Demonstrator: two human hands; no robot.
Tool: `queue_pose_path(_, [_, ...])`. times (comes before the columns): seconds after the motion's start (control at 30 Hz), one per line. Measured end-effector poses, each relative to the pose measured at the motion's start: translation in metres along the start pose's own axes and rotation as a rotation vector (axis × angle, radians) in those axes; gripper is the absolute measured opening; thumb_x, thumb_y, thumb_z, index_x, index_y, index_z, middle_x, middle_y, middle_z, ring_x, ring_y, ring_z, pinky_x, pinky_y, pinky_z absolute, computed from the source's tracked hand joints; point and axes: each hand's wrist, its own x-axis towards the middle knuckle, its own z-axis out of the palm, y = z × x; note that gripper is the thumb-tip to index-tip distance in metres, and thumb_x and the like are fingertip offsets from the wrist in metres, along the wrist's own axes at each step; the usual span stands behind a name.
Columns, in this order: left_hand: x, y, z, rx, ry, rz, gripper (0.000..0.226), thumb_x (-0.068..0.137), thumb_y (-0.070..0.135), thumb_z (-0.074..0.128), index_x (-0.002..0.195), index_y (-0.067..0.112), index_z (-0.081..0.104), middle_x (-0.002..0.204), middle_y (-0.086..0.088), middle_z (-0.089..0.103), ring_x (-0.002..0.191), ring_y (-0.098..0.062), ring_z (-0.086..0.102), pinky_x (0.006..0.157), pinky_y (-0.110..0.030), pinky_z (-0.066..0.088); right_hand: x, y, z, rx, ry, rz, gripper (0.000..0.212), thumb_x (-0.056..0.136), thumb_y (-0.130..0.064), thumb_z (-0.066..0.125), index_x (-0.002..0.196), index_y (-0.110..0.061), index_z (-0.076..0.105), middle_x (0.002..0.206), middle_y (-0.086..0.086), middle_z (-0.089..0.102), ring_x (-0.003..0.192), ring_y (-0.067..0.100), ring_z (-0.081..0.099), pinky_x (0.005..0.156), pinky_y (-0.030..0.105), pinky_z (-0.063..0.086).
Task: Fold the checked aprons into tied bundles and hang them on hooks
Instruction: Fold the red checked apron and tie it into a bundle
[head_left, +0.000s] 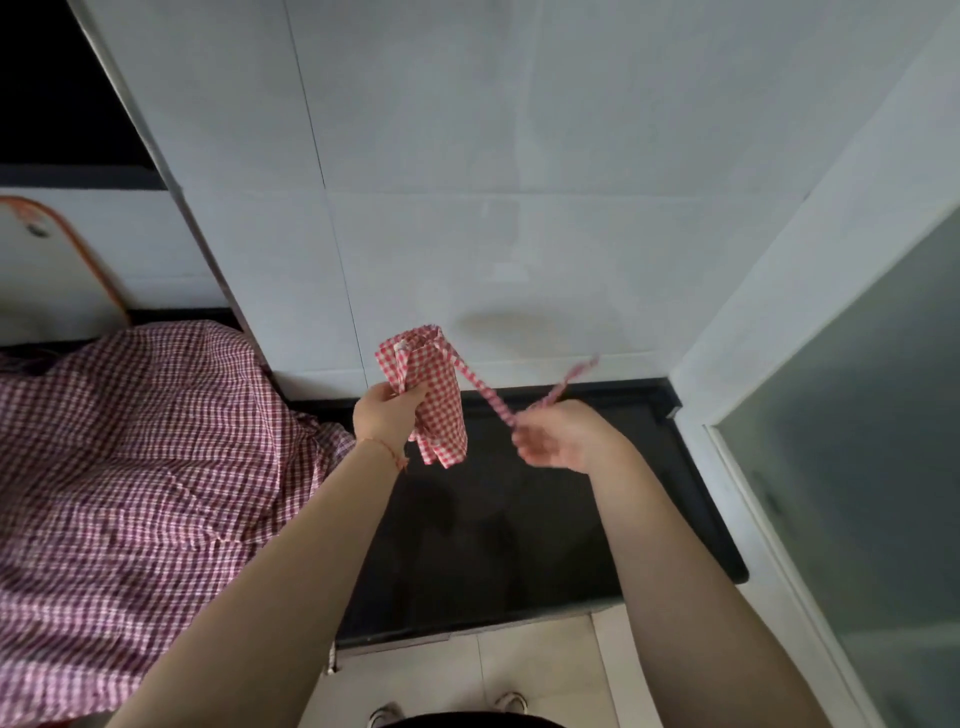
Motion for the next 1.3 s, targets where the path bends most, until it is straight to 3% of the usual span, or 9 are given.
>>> queue_pose_path(0.1, [0.001,0.013,0.002,0.012,-0.062,0.069,0.024,0.087,0.024,0.075,0.108,0.015,0.068,0.106,0.000,0.073,0.102,-0.024,0.069,0.096,-0.047,0.055,-0.002,-0.005,-0.003,-0.609,0.217,0.005,0.019,0.094,-0.020,0.067,0.089,-0.002,0.064,0.076,0.011,0.072,0.057,0.018,0.069,0.058,0.033,0.060])
queue_pose_path(0.2, [-0.006,0.026,0.002,0.055,-0.120,0.128,0.031,0.087,0.024,0.075,0.115,0.013,0.068,0.109,0.000,0.073,0.103,-0.023,0.068,0.097,-0.047,0.055,-0.004,-0.022,0.005,-0.580,0.443,-0.470,0.015,0.094,-0.022,0.059,0.085,-0.011,0.061,0.080,0.001,0.068,0.069,0.021,0.070,0.069,0.035,0.058])
queue_pose_path(0.3, [-0.017,0.036,0.004,0.022,-0.159,0.155,0.029,0.087,0.022,0.075,0.113,0.011,0.069,0.108,-0.002,0.074,0.101,-0.023,0.069,0.094,-0.046,0.056,-0.018,-0.040,0.028,-0.540,0.356,-0.786,0.013,0.093,-0.029,0.066,0.096,-0.016,0.065,0.090,-0.007,0.064,0.082,0.009,0.060,0.070,0.025,0.047])
queue_pose_path(0.57, [-0.034,0.062,0.001,-0.013,-0.212,0.135,0.021,0.090,0.014,0.070,0.107,0.002,0.066,0.101,-0.011,0.074,0.090,-0.024,0.072,0.079,-0.041,0.062,-0.016,-0.039,0.053,-0.733,0.780,-1.103,0.033,0.087,-0.009,0.071,0.116,-0.010,0.055,0.113,0.010,0.055,0.092,0.021,0.060,0.070,0.032,0.057])
queue_pose_path(0.67, [-0.037,0.071,-0.001,-0.015,-0.204,0.115,0.024,0.089,0.015,0.072,0.109,0.003,0.064,0.101,-0.011,0.073,0.087,-0.025,0.072,0.077,-0.039,0.063,-0.022,-0.042,0.052,-0.891,0.879,-1.252,0.023,0.083,-0.003,0.071,0.102,-0.008,0.061,0.099,0.011,0.057,0.083,0.022,0.057,0.066,0.034,0.053])
queue_pose_path(0.83, [-0.037,0.075,-0.002,-0.025,-0.192,0.077,0.027,0.089,0.015,0.072,0.110,0.002,0.062,0.105,-0.015,0.071,0.090,-0.029,0.072,0.072,-0.039,0.063,-0.036,-0.051,0.051,-0.846,0.727,-1.089,0.005,0.092,-0.004,0.056,0.095,-0.008,0.055,0.085,0.003,0.055,0.077,0.019,0.053,0.065,0.030,0.045])
queue_pose_path(1.0, [-0.032,0.077,-0.004,-0.385,-0.168,-0.113,0.020,0.093,0.007,0.065,0.109,-0.004,0.062,0.102,-0.020,0.070,0.087,-0.031,0.071,0.072,-0.040,0.062,-0.062,-0.054,0.051,-0.417,0.103,-0.642,0.036,0.107,-0.038,0.034,0.094,-0.014,0.058,0.071,-0.005,0.052,0.051,0.004,0.049,0.044,0.018,0.036])
queue_pose_path(1.17, [-0.043,0.083,-0.008,-0.640,-0.261,-0.289,0.012,0.096,0.013,0.063,0.105,0.005,0.065,0.096,-0.012,0.073,0.089,-0.025,0.071,0.075,-0.029,0.059,-0.052,-0.029,0.056,-0.490,0.014,-0.535,0.043,0.107,-0.038,0.036,0.087,-0.010,0.062,0.063,-0.003,0.047,0.053,0.012,0.042,0.055,0.025,0.036])
queue_pose_path(1.3, [-0.049,0.089,-0.013,-0.708,-0.346,-0.345,0.011,0.096,0.014,0.062,0.098,0.003,0.064,0.094,-0.010,0.068,0.103,-0.023,0.066,0.050,-0.021,0.056,-0.042,-0.019,0.058,-0.478,0.100,-0.522,0.033,0.106,-0.029,0.040,0.087,-0.011,0.060,0.072,0.000,0.054,0.059,0.014,0.050,0.062,0.029,0.046])
